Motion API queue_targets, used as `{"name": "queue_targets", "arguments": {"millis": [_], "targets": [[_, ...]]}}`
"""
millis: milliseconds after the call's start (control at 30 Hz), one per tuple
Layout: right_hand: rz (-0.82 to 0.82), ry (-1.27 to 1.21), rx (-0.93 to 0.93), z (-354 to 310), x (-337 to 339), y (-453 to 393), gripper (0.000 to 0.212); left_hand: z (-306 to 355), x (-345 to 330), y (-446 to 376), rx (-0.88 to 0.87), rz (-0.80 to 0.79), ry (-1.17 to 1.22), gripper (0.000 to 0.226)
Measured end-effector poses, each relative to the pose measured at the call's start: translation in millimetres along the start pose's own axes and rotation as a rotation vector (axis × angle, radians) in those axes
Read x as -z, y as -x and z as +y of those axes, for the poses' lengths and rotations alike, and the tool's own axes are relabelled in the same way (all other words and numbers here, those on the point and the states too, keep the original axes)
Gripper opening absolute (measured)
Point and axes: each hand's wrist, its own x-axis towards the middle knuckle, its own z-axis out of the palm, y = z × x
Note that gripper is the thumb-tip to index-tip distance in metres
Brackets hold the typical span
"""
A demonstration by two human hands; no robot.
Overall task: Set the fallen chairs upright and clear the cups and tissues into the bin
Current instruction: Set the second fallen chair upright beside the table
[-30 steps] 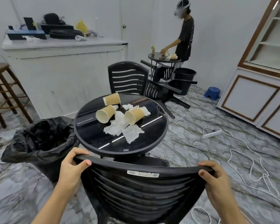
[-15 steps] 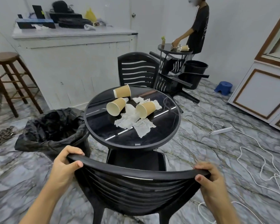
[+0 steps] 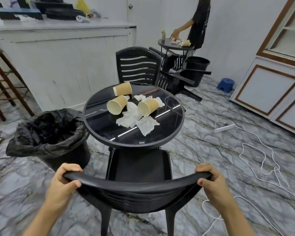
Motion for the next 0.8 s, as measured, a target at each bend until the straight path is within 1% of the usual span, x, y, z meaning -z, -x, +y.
{"name": "queue_targets", "arguments": {"millis": [167,300,333,400,467,567,633,667,700,800], "targets": [[-0.037,0.05,0.002,3.8,3.2,11.9,0.025,8.6,3.1,3.0,0.027,-0.037,-0.049,0.061],[-0.065,0.083,-0.045,6.8,9.2,27.8,0.026,4.5,9.4,19.8,0.059,-0.035,-0.08,0.063],[-0.072,0.084,-0.064,7.8,10.4,33.9,0.03,1.8,11.2,25.9,0.073,-0.032,-0.071,0.064],[-0.069,0.06,-0.111,11.9,13.6,47.8,0.047,-2.8,14.5,36.3,0.1,-0.037,-0.046,0.065],[-0.048,0.043,-0.127,14.5,13.7,58.6,0.053,-4.2,17.2,38.6,0.12,-0.062,-0.044,0.065],[-0.012,0.022,-0.098,17.7,9.7,64.0,0.049,0.3,18.5,27.7,0.126,-0.121,-0.057,0.062],[-0.001,0.025,-0.084,18.8,4.7,62.7,0.037,4.5,19.4,17.9,0.121,-0.141,-0.061,0.052],[-0.002,0.02,-0.083,18.7,1.8,61.8,0.029,6.2,21.0,14.8,0.122,-0.14,-0.051,0.051],[-0.012,0.013,-0.081,18.5,-0.7,60.9,0.026,7.2,22.7,13.1,0.122,-0.135,-0.043,0.055],[-0.039,0.007,-0.093,18.7,-0.9,57.8,0.035,6.6,28.1,17.9,0.143,-0.119,-0.058,0.063]]}}
